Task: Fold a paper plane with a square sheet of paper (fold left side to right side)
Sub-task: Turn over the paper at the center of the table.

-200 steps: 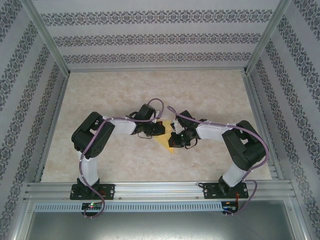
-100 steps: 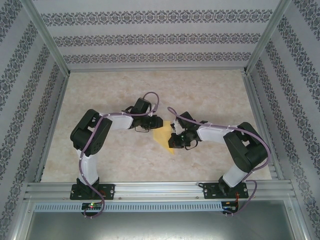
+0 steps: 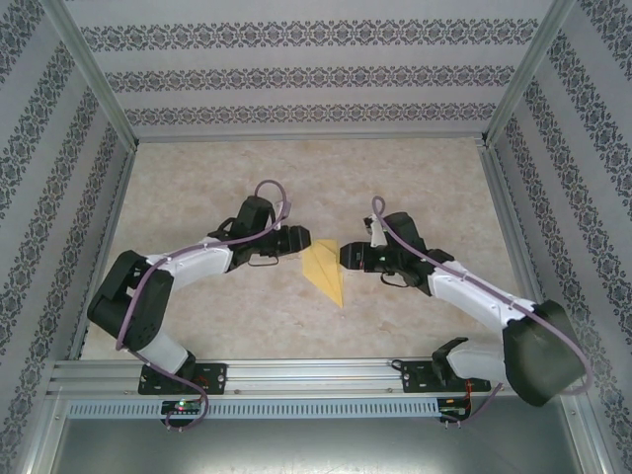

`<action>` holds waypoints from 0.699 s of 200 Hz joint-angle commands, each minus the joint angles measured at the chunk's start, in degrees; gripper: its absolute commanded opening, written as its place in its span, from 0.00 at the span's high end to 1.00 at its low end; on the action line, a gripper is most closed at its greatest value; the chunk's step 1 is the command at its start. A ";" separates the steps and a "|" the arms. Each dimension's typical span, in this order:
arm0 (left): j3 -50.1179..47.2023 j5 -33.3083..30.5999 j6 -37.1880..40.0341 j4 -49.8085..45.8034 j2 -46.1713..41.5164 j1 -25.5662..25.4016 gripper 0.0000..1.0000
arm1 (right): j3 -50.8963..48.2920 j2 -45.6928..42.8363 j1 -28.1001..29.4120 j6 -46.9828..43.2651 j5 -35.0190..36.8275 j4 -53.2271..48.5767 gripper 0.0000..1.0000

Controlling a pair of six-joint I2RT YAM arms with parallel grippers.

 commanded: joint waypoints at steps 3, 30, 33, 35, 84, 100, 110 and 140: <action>-0.83 0.60 -3.54 4.65 3.53 -1.46 0.52 | -4.30 -3.25 -1.30 3.11 1.04 5.98 0.35; 0.69 0.89 -4.47 6.63 7.99 -2.02 0.54 | -5.73 -5.53 -1.83 3.44 0.60 6.02 0.33; 0.98 0.89 -4.51 6.74 8.40 -1.99 0.54 | -5.74 -5.70 -1.82 3.28 0.60 5.73 0.33; 1.23 0.96 -4.52 6.81 8.71 -1.98 0.55 | -5.74 -5.79 -1.77 3.24 0.60 5.55 0.33; 5.17 3.18 -5.57 8.50 15.01 -2.70 0.58 | -6.44 -8.34 -2.20 2.49 0.93 2.97 0.33; 5.97 3.41 -5.71 8.55 16.01 -3.02 0.61 | -6.62 -9.15 -2.49 2.23 1.02 2.24 0.33; 6.71 3.44 -5.53 8.23 16.60 -3.20 0.62 | -6.70 -9.63 -2.70 2.07 1.24 1.79 0.33; 8.89 4.05 -5.29 7.71 18.40 -3.48 0.63 | -7.21 -10.63 -3.20 1.99 1.07 1.35 0.33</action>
